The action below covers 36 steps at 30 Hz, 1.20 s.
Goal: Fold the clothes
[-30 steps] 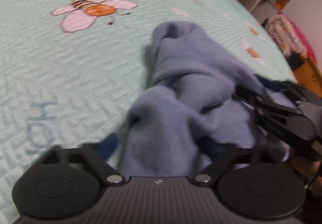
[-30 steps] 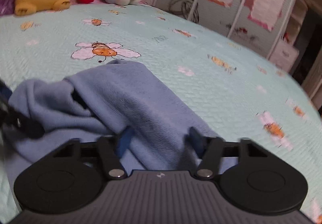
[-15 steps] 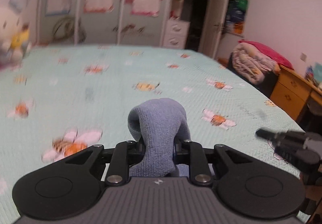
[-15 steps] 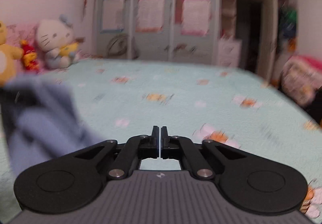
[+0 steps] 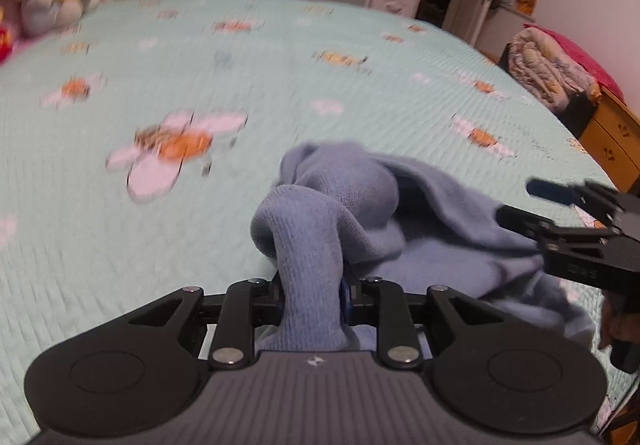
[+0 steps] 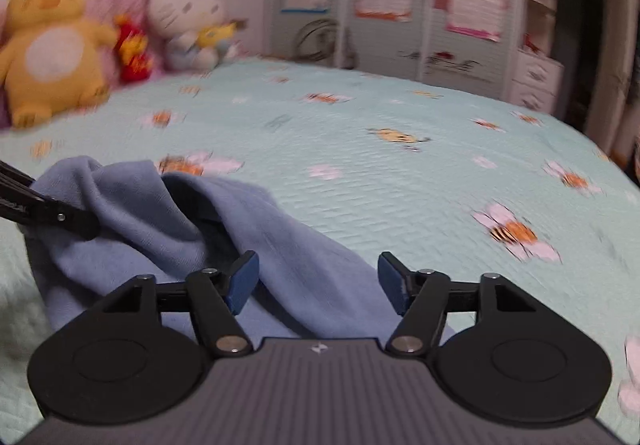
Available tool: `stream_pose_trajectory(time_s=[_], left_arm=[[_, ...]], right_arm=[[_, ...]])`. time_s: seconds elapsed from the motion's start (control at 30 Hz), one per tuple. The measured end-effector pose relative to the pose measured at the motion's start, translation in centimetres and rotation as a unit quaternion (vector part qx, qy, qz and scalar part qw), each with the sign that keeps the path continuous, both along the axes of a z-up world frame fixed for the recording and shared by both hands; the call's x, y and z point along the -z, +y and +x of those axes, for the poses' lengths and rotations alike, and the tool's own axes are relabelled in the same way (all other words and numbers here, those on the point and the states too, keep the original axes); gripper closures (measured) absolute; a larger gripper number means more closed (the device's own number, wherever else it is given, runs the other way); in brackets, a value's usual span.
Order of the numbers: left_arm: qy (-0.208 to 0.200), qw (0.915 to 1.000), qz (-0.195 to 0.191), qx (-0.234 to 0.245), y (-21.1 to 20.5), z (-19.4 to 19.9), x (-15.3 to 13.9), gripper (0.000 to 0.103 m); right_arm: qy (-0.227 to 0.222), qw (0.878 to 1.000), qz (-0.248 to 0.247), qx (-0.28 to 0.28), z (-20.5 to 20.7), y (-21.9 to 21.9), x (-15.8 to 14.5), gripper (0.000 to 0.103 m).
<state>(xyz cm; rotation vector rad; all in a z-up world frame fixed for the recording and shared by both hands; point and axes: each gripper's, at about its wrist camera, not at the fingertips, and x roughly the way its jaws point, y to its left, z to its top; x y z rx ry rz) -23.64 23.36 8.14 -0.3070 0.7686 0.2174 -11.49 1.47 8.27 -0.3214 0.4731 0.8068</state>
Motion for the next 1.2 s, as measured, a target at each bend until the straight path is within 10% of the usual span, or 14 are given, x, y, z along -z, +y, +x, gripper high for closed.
stream_pose_trajectory(time_s=[0.23,0.27,0.33,0.6,0.87,0.97,1.2], left_arm=[[0.018,0.9988,-0.038,-0.024,1.1,0.6,1.8,0.071],[0.012,0.9986,-0.042,-0.03,1.3,0.7,1.8,0.074],[-0.003,0.9983,-0.044,-0.037,1.7,0.9,0.9,0.078],[-0.1,0.9934,0.043,-0.034,2.7,3.4,-8.8,0.081],[-0.223,0.9584,0.177,-0.02,-0.3,3.2,-19.8,0.081],[-0.239,0.9529,0.184,-0.026,-0.9,2.3,-20.7,0.081],[-0.152,0.9755,0.15,0.053,-3.3,0.4,-14.1,0.08]], right_arm=[[-0.022,0.997,-0.077,-0.018,1.5,6.2,3.7,0.035],[-0.028,0.996,-0.079,-0.012,1.6,6.5,3.9,0.041],[-0.027,0.997,-0.07,0.011,2.0,6.4,3.2,0.092],[-0.094,0.99,0.06,0.087,1.5,1.3,-5.8,0.093],[-0.132,0.966,0.172,0.141,0.7,-7.2,-13.7,0.093],[-0.122,0.967,0.163,0.153,0.0,-10.0,-12.8,0.093],[-0.092,0.969,0.137,0.185,-1.5,-16.4,-10.4,0.093]])
